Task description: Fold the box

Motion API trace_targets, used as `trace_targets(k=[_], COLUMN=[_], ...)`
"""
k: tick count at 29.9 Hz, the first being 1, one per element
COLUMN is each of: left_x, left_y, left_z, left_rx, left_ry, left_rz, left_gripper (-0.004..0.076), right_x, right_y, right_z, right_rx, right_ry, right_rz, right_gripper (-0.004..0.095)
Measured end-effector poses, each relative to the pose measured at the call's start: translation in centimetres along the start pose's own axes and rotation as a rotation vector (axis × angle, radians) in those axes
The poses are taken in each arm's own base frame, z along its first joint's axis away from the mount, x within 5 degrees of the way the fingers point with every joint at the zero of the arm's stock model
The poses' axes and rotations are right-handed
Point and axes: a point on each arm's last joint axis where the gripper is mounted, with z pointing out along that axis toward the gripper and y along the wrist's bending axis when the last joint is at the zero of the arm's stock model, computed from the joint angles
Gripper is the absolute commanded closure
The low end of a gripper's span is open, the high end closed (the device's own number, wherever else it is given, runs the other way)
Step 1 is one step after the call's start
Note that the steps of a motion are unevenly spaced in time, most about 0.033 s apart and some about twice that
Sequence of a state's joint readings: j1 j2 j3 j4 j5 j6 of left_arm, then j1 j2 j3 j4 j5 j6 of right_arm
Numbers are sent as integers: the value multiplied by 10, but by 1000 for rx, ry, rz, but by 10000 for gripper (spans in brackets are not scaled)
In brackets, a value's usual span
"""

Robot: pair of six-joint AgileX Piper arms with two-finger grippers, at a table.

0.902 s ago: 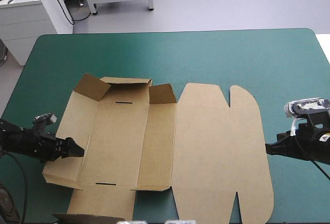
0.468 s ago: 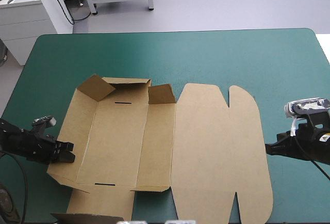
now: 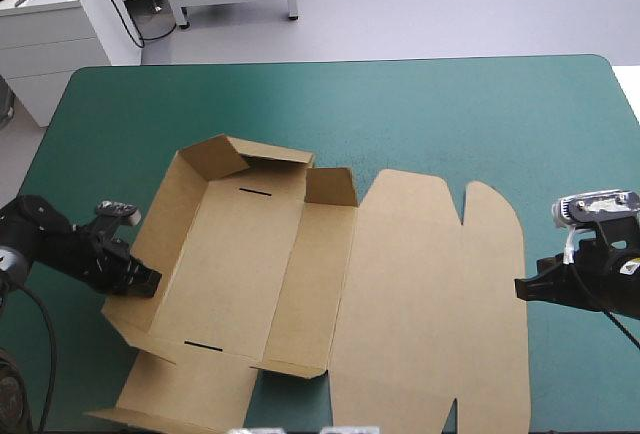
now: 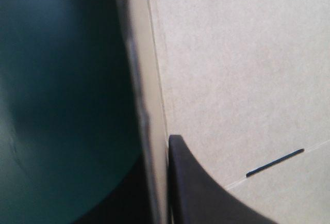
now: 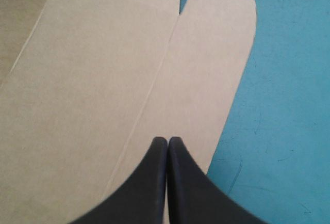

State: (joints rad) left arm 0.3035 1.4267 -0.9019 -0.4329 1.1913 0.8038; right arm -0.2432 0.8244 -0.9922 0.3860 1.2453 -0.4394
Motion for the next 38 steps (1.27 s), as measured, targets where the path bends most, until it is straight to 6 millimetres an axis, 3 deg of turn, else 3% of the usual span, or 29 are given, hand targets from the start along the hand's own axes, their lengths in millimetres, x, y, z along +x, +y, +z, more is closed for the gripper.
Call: trace_targets(k=[4,9,15,22,29,38], left_x=[-39,-86,-122,-134,-133,-127], left_y=[-25,-69,-131,-195,-254,-309], left_z=[-20,-47,-66,-55,-17,6], left_rx=[-106,-309,-483,-646,-733,-819], left_ry=[-48,-166,-378,-495,-500,-662], left_rz=[185,491,796,1076,1285,1458], left_gripper=[732,732,732,732,732,732], right_x=[0,0,0,-1,-1,-1], right_y=[0,0,0,1,2,2], right_z=[0,0,0,0,0,0], right_rx=[0,0,-4,-16,-23,-24], right_ry=[0,0,-2,-7,-11,-11], right_rz=[0,0,1,6,9,10], right_gripper=[927,927,927,927,927,927])
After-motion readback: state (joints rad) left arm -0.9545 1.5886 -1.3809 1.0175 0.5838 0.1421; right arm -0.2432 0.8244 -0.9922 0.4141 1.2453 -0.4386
